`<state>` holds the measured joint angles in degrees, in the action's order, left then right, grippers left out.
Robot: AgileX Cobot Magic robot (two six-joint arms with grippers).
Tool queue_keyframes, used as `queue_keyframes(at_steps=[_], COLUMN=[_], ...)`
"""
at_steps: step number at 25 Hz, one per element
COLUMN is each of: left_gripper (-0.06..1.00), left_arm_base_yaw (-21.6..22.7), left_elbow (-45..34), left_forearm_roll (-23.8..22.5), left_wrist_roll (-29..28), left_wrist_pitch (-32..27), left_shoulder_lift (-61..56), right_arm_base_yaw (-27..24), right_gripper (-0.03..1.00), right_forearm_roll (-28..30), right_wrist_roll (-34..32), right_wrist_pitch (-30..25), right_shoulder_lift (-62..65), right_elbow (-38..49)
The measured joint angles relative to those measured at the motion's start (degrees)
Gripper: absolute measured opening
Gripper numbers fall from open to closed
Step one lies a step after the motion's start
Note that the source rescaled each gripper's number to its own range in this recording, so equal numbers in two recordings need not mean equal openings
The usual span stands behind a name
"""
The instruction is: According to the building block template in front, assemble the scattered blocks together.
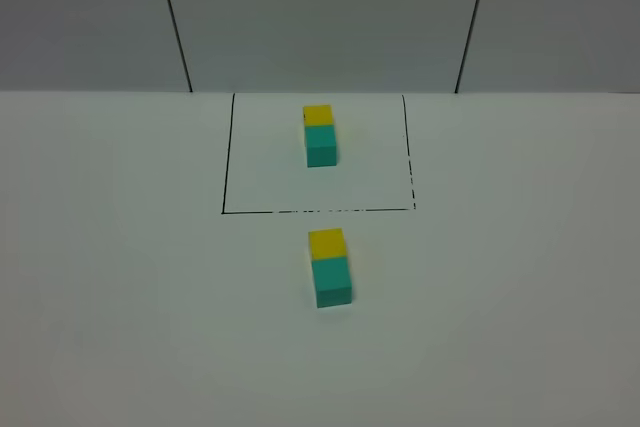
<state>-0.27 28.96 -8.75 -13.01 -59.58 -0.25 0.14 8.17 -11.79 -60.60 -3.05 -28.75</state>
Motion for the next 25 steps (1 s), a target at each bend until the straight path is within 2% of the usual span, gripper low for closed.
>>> queue_keyframes(at_steps=[16,25], left_gripper=[0.6,0.6], left_arm_base_yaw=[0.0,0.0], left_elbow=[0.0,0.0], left_forearm_roll=[0.0,0.0], left_wrist_roll=[0.0,0.0], left_wrist_pitch=[0.0,0.0], left_shoulder_lift=[0.0,0.0], right_arm_base_yaw=[0.0,0.0], right_gripper=[0.03,0.0], right_forearm_roll=[0.0,0.0], right_wrist_roll=[0.0,0.0], right_wrist_pitch=[0.0,0.0], right_shoulder_lift=[0.0,0.0], right_elbow=[0.0,0.0])
